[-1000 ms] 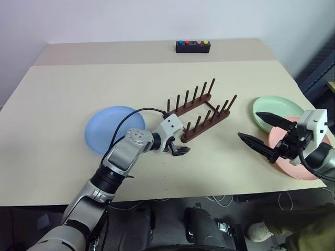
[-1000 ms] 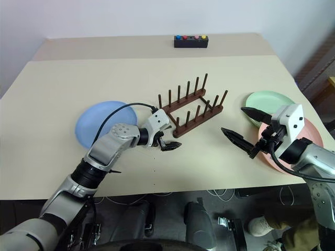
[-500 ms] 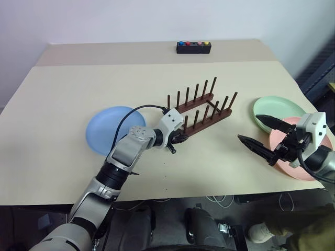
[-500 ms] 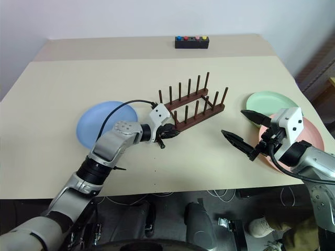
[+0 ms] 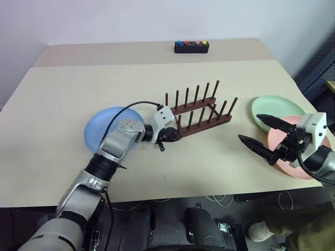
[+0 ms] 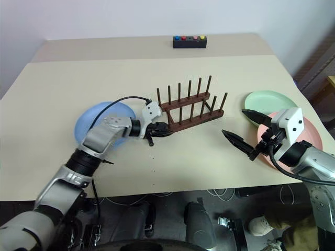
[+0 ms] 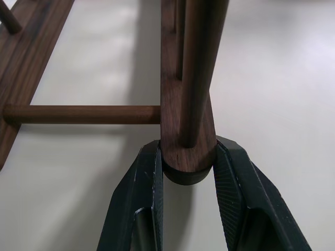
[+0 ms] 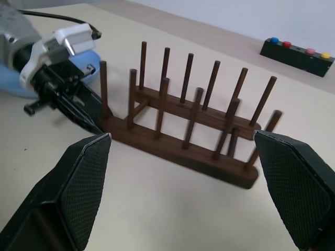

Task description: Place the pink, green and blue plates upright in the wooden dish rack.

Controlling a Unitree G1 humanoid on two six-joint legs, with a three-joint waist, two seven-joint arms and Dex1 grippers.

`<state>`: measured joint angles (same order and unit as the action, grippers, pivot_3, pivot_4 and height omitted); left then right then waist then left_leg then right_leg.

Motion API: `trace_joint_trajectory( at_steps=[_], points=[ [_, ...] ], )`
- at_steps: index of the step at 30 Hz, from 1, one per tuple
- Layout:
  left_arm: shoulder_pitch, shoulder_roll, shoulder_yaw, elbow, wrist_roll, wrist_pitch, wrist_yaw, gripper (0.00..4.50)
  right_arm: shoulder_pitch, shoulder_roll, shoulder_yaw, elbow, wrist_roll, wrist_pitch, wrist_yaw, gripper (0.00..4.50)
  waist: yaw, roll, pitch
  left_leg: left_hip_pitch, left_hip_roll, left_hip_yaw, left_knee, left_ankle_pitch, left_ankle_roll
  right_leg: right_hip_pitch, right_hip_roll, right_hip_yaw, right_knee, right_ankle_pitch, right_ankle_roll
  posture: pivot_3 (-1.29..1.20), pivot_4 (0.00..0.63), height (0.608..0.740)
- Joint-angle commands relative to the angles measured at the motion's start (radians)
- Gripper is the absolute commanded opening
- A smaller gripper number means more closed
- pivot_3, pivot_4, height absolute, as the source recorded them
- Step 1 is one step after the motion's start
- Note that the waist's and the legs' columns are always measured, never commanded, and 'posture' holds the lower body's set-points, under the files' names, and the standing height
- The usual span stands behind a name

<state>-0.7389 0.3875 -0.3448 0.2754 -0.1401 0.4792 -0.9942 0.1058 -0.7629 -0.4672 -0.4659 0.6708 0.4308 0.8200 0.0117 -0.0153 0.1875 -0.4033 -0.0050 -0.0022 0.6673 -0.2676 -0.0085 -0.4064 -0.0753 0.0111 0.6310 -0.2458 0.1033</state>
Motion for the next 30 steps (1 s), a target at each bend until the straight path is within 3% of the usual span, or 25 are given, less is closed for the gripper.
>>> trace_joint_trajectory(
  at_steps=[1,4,10,16,24,30],
  points=[
    [-0.067,0.002,0.041,0.074,-0.018,-0.149,-0.090,0.76,0.013,-0.006,0.001,-0.023,-0.002,-0.016,0.020,4.50,0.002,0.000,0.000,0.000,0.000,0.000,0.000,0.000,0.000,0.000,0.000,0.000,0.000,0.000,0.000,0.00,0.150,0.740],
    [-0.108,0.009,0.044,0.180,0.012,-0.335,-0.143,0.76,0.009,-0.008,0.004,-0.026,0.001,-0.014,0.023,4.50,0.002,0.000,0.000,-0.002,-0.001,0.000,0.000,0.000,0.000,-0.001,-0.001,-0.001,-0.001,0.000,0.000,0.00,0.150,0.740],
    [-0.185,-0.009,0.045,0.391,0.035,-0.524,-0.237,0.76,-0.010,-0.016,0.008,-0.026,0.005,-0.004,0.022,4.50,0.000,0.000,0.000,-0.003,-0.001,0.000,0.000,0.000,0.000,-0.002,-0.001,-0.001,0.000,0.000,0.000,0.00,0.150,0.740],
    [-0.256,-0.045,0.048,0.584,0.086,-0.617,-0.235,0.76,0.001,-0.018,-0.003,-0.040,0.006,0.002,0.018,4.50,0.001,0.000,0.000,-0.003,-0.001,0.000,0.000,0.000,0.000,-0.002,0.000,-0.001,0.000,0.000,0.000,0.00,0.150,0.740],
    [-0.278,-0.083,0.082,0.678,0.094,-0.619,-0.233,0.76,0.021,-0.017,-0.016,-0.061,0.015,0.013,0.009,4.50,0.001,-0.001,0.000,-0.004,-0.001,0.000,0.001,0.000,0.001,-0.002,0.000,-0.001,0.000,0.001,0.002,0.00,0.150,0.740],
    [-0.286,-0.085,0.102,0.696,0.105,-0.614,-0.233,3.60,0.009,-0.022,-0.013,-0.051,0.016,0.017,0.014,4.50,0.000,-0.001,0.000,-0.003,-0.001,0.000,0.001,0.000,0.001,-0.002,0.000,-0.001,0.000,0.001,0.002,0.00,0.150,0.740]
  ],
)
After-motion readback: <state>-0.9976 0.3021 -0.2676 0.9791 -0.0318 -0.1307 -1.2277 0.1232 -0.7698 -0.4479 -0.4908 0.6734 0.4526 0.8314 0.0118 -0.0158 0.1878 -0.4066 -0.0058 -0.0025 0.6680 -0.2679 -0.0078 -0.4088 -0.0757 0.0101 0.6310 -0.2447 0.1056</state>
